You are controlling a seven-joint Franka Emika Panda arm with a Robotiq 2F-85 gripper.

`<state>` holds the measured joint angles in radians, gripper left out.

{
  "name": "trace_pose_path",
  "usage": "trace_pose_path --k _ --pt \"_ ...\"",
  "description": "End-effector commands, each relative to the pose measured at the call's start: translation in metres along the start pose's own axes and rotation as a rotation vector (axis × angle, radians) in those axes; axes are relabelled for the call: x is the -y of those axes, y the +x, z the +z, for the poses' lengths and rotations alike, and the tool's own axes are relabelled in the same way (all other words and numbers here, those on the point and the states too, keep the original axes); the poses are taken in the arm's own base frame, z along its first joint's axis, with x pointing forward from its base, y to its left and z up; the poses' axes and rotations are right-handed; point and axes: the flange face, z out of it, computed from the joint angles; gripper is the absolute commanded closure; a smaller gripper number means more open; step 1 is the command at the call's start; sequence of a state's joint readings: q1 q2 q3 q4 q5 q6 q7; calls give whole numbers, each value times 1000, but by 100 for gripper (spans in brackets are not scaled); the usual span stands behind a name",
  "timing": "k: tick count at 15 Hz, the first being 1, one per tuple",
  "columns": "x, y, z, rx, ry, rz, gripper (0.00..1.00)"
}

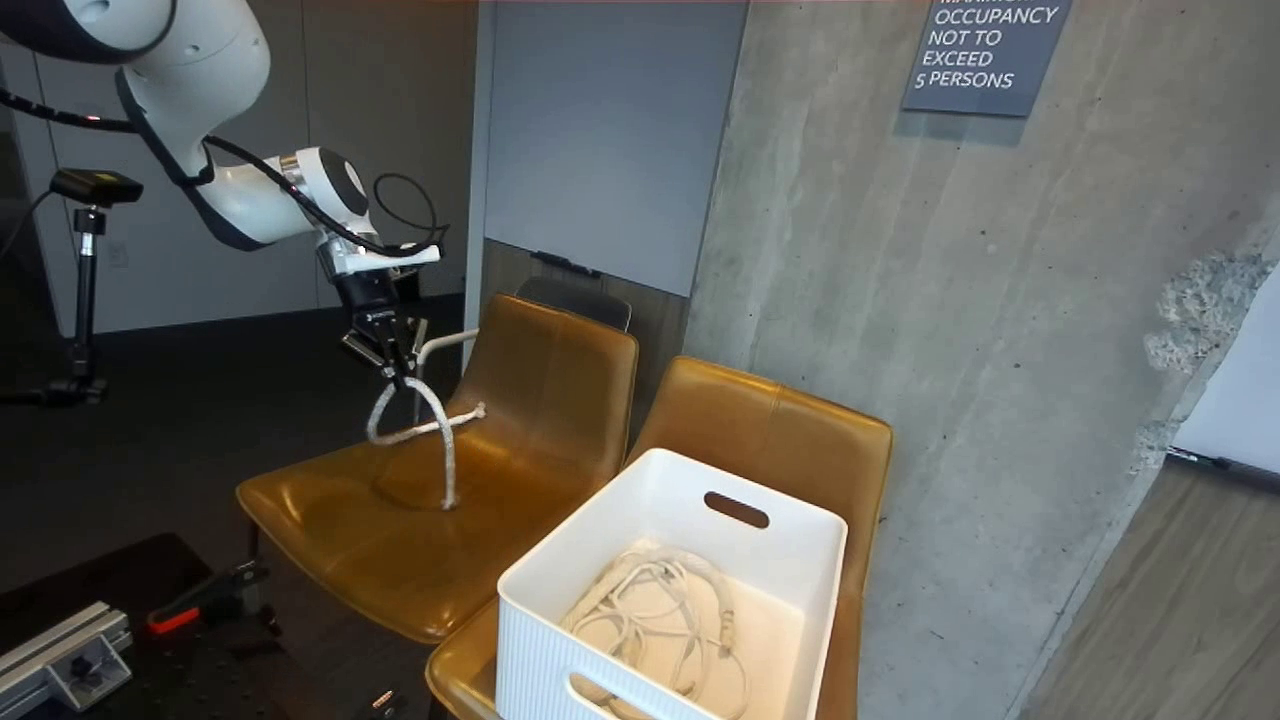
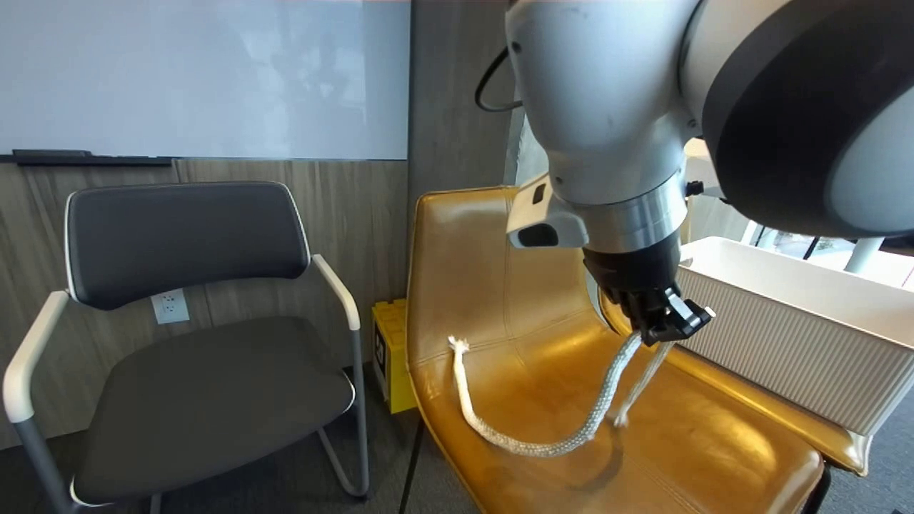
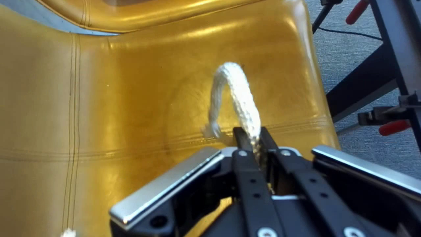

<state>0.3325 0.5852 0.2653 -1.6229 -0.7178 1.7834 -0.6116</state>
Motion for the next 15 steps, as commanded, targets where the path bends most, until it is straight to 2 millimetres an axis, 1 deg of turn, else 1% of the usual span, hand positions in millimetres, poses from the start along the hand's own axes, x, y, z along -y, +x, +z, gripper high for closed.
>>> trace_pose_path --k 1,3,4,7,8,9,10,11,12,14,15 --pt "-4 14 -15 -27 30 5 97" --pt "-14 5 -5 -31 49 26 97" --pt "-22 -5 5 -30 66 44 97" --pt "-50 -47 38 -27 121 115 97" --pt "-58 -57 49 -25 137 140 97" --pt "-67 -71 55 -30 156 160 97" --pt "-73 -79 59 -38 171 179 97" --pt "-78 -85 60 -48 182 193 91" --pt "-80 -86 55 -65 190 203 97" --pt "-80 -80 45 -94 200 213 96" --pt "-79 -75 40 -107 203 215 64"
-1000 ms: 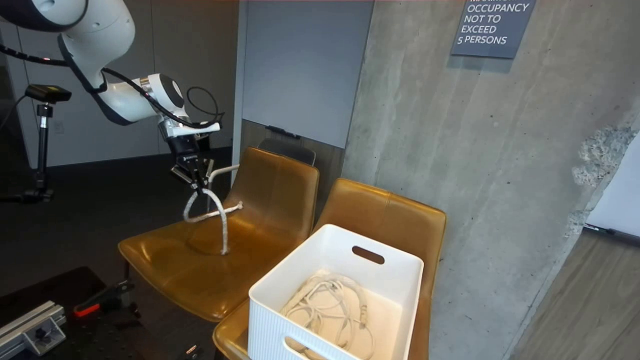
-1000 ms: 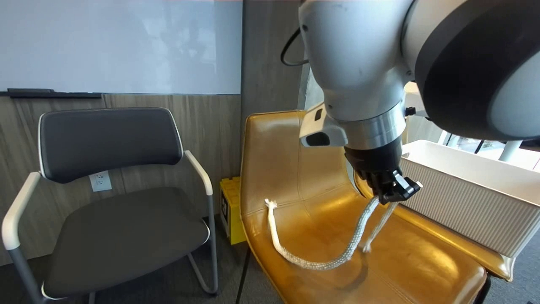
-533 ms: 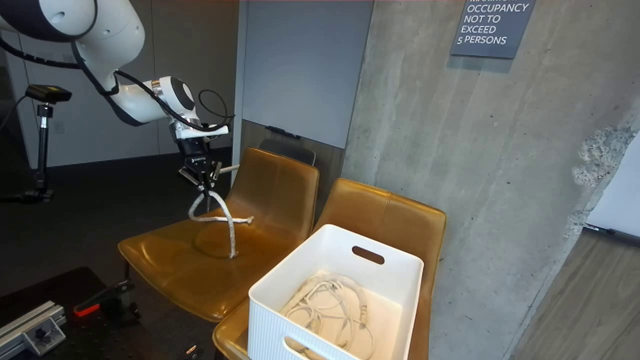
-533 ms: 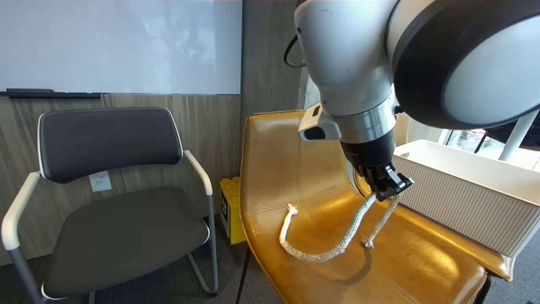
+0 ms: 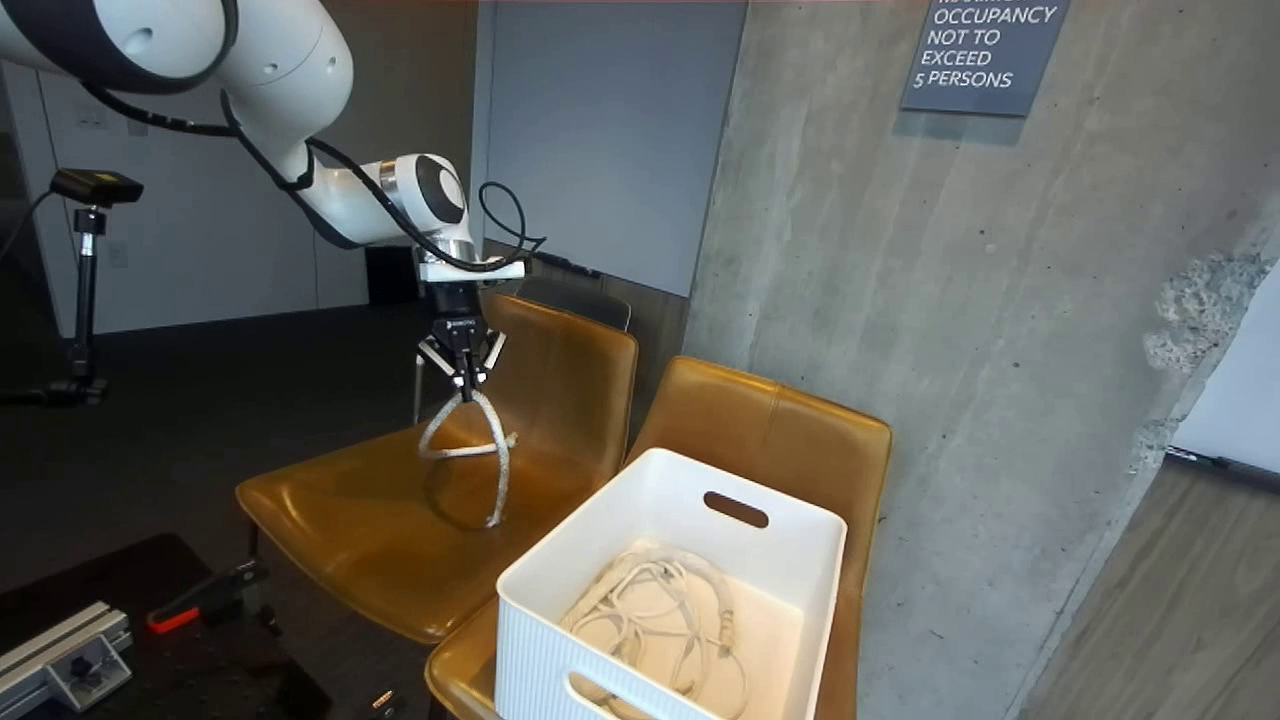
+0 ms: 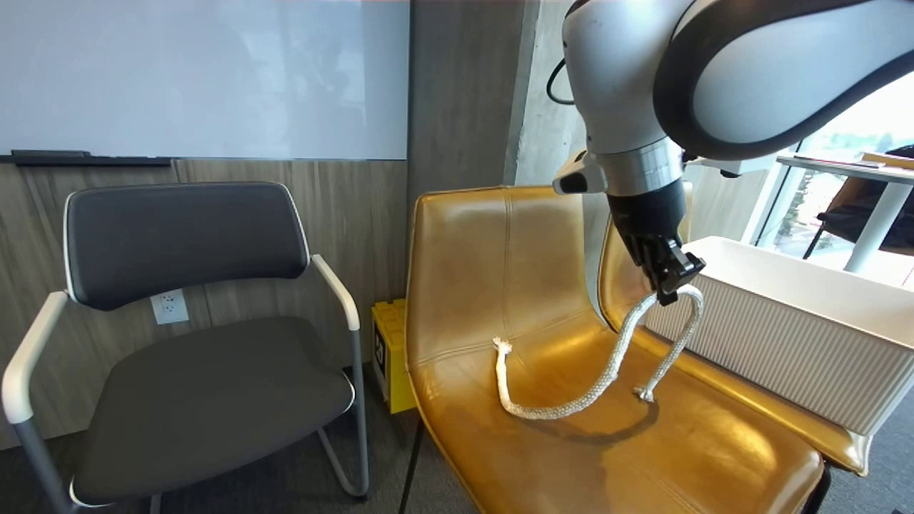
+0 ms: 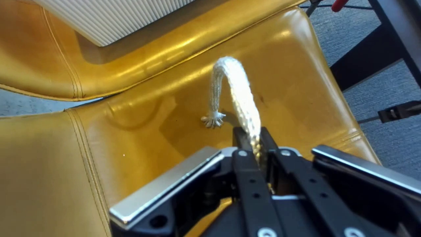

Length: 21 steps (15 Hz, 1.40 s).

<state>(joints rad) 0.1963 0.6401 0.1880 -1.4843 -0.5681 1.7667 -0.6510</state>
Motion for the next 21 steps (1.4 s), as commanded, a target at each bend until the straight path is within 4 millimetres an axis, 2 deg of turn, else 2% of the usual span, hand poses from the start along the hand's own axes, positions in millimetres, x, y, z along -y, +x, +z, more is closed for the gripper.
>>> trace_pose_path --k 1,3,5,7,9,10,11,15,19,21 --pt "8 19 -23 -44 31 -5 63" --pt "12 22 -33 -63 32 -8 50" --pt "10 14 -41 -79 28 0 35" --pt "1 -4 -45 -90 23 23 20" --pt "-15 -32 -44 -101 22 61 8" --pt "-25 -51 -43 -108 27 85 1" --pt "-34 -68 -42 -112 30 111 0" --pt "-68 -161 -36 -180 62 194 0" --pt "-85 -260 -20 -272 87 316 0" --pt "-87 -301 -9 -304 82 394 0"
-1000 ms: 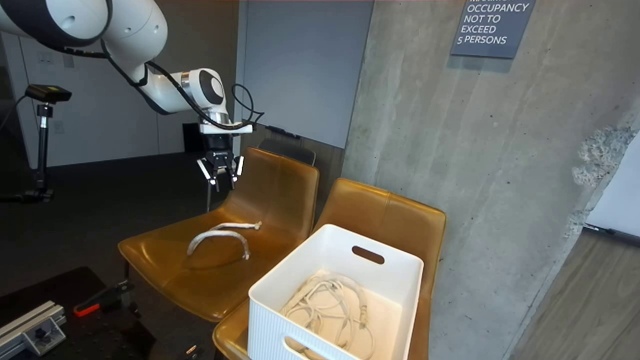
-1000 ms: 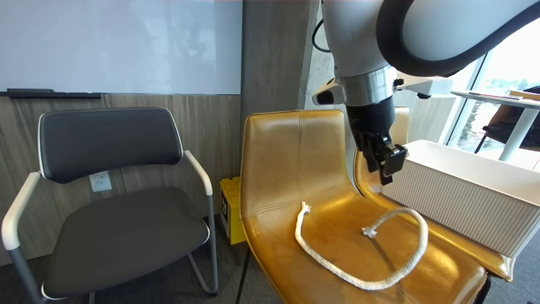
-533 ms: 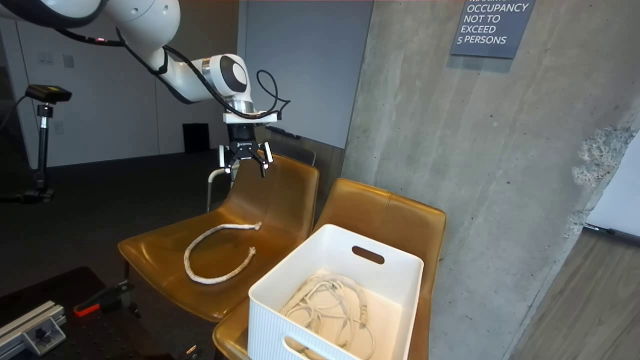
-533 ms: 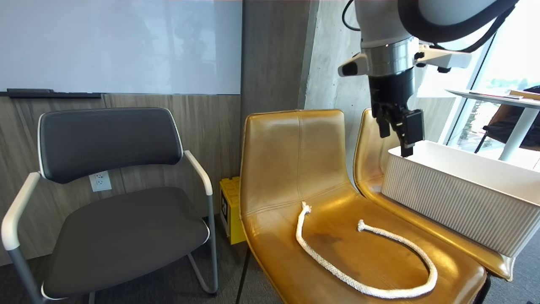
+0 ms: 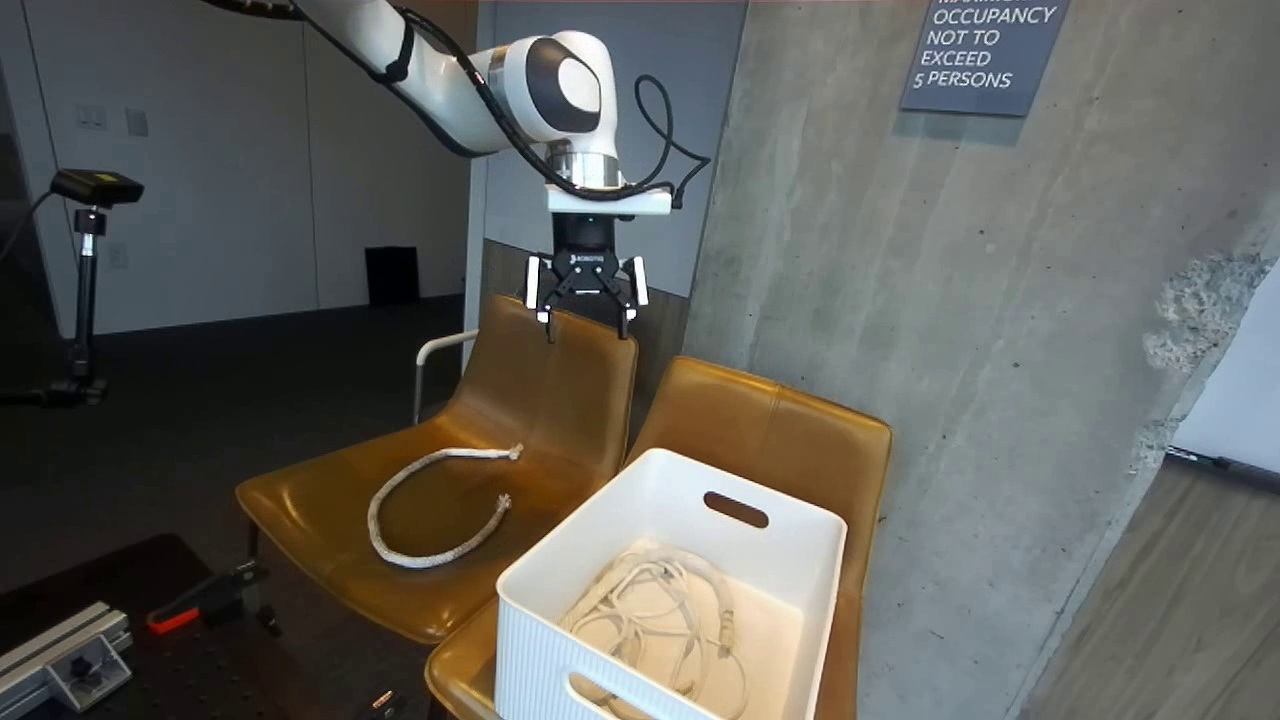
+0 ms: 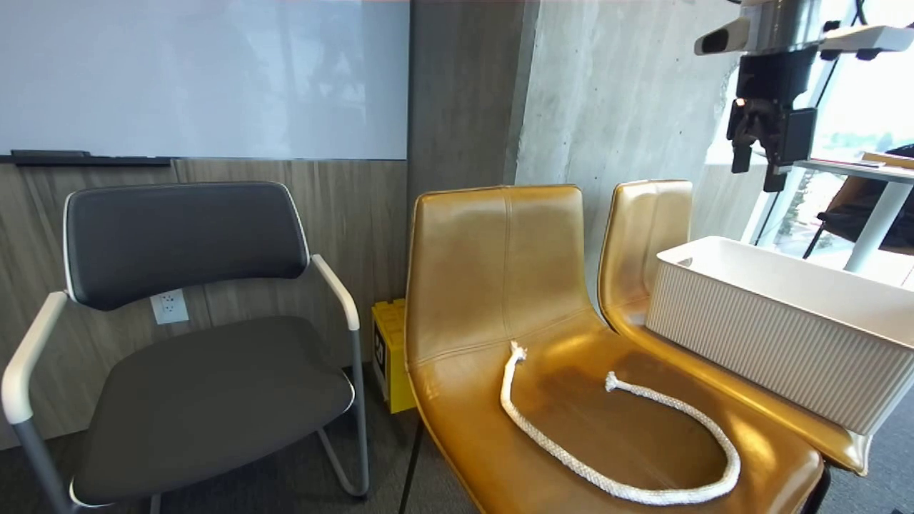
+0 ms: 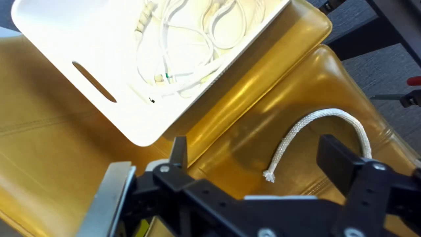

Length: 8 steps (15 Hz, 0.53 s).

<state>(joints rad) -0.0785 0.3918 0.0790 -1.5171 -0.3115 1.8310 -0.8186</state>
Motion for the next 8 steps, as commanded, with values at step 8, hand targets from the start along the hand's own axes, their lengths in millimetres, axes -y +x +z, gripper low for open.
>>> trace_pose_path --k 8 --pt "-21 -111 13 -66 -42 188 0"
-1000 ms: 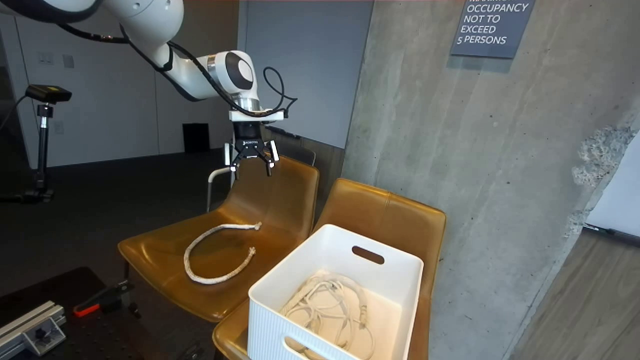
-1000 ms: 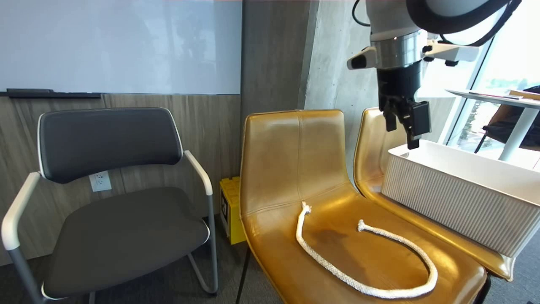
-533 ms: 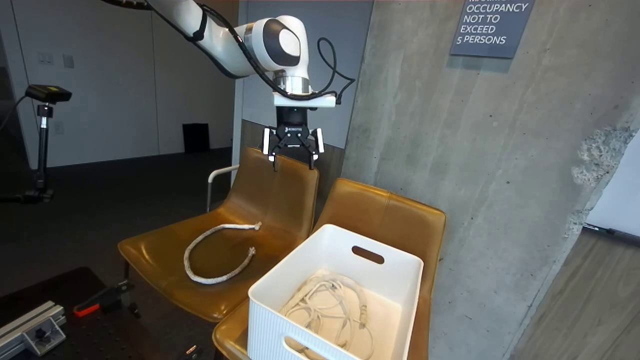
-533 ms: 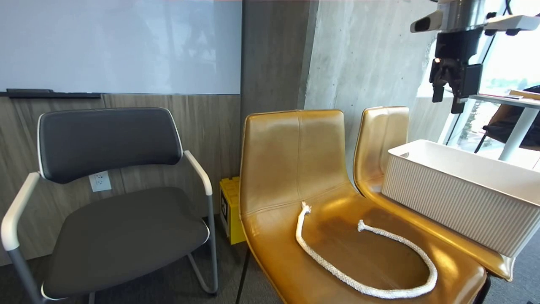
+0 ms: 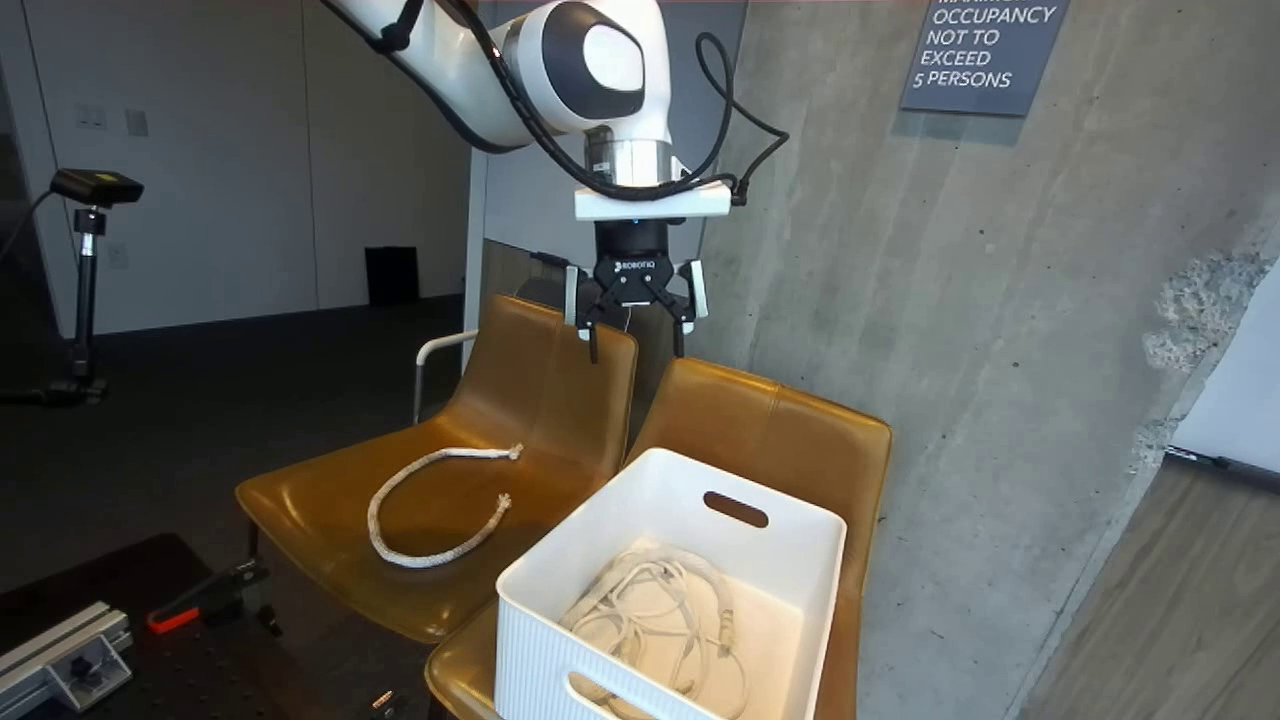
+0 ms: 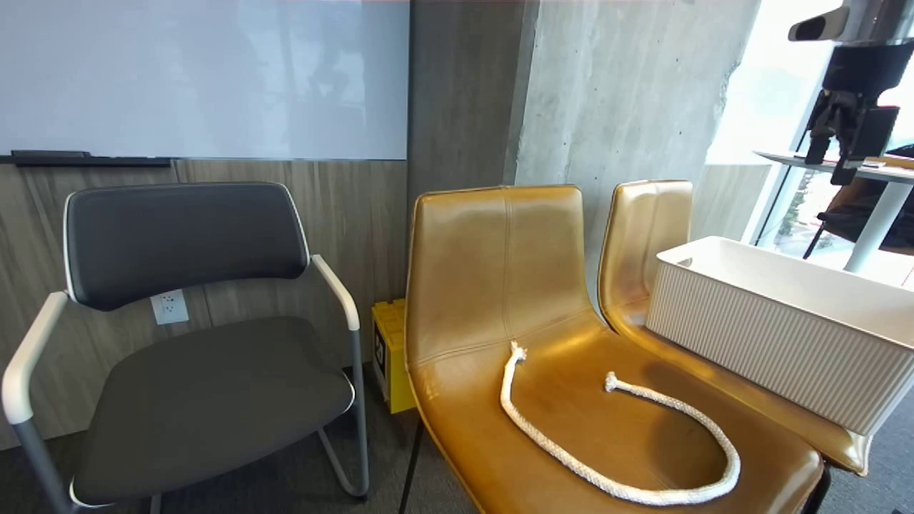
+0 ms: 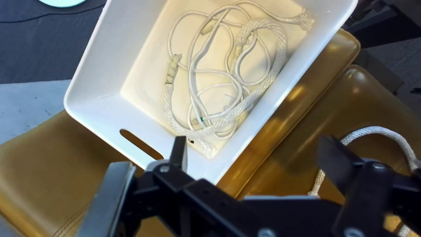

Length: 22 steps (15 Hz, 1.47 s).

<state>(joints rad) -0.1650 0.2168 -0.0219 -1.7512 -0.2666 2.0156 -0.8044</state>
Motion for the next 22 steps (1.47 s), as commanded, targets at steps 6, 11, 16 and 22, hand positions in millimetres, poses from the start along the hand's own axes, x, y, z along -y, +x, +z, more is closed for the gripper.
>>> trace_pose_path --k 6,11,16,22 --pt "6 0 0 0 2 8 0" --pt "-22 9 40 -6 -19 3 0" --pt "-63 21 97 -17 -47 45 0" --pt "-93 24 165 11 -29 82 0"
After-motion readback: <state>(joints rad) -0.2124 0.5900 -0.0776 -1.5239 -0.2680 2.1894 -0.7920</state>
